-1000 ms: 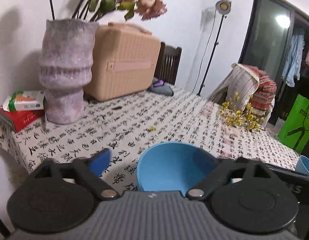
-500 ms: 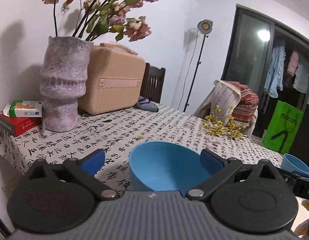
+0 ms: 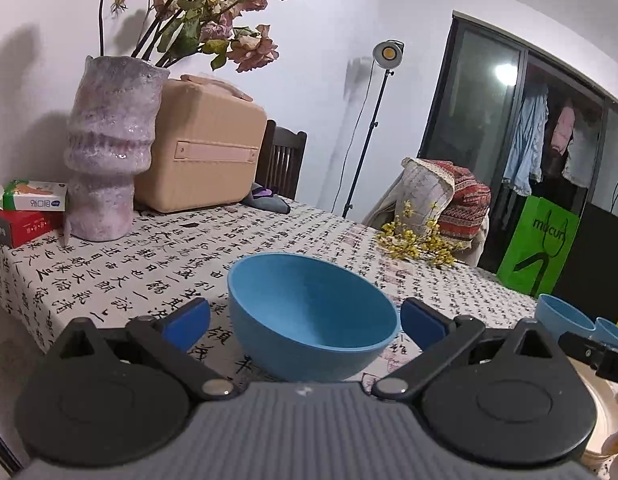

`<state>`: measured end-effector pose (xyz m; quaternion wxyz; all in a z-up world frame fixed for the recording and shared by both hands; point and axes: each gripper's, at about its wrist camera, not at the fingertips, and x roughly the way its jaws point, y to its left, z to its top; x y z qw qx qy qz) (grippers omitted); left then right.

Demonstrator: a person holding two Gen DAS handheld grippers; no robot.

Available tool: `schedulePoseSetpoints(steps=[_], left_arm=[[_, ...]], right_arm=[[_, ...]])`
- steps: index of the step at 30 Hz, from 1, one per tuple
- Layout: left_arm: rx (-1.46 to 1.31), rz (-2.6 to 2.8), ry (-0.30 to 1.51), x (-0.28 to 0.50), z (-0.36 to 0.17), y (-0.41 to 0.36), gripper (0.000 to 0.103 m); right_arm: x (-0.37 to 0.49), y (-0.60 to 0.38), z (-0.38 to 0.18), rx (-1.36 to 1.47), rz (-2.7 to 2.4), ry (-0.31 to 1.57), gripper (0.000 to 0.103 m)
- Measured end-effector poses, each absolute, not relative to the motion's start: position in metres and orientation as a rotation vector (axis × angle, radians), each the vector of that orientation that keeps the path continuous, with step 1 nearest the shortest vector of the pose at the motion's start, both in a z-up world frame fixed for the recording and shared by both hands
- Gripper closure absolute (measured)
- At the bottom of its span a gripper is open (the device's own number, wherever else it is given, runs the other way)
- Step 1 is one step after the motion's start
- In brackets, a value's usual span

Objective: Organize plates and bowls
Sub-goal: 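Move both open grippers back toward the two remaining blue bowls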

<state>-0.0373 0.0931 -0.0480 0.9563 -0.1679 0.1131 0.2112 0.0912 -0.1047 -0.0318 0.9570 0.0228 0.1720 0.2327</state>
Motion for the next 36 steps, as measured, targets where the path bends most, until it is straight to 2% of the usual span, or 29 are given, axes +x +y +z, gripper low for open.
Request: schedulePoseSetpoints(steps=[36], left_arm=[[-0.288,0.207,0.250,-0.003,-0.049,0.039,0.000]], right_arm=[[0.067,-0.178,-0.044,0.069,0.291,0.361,0.000]])
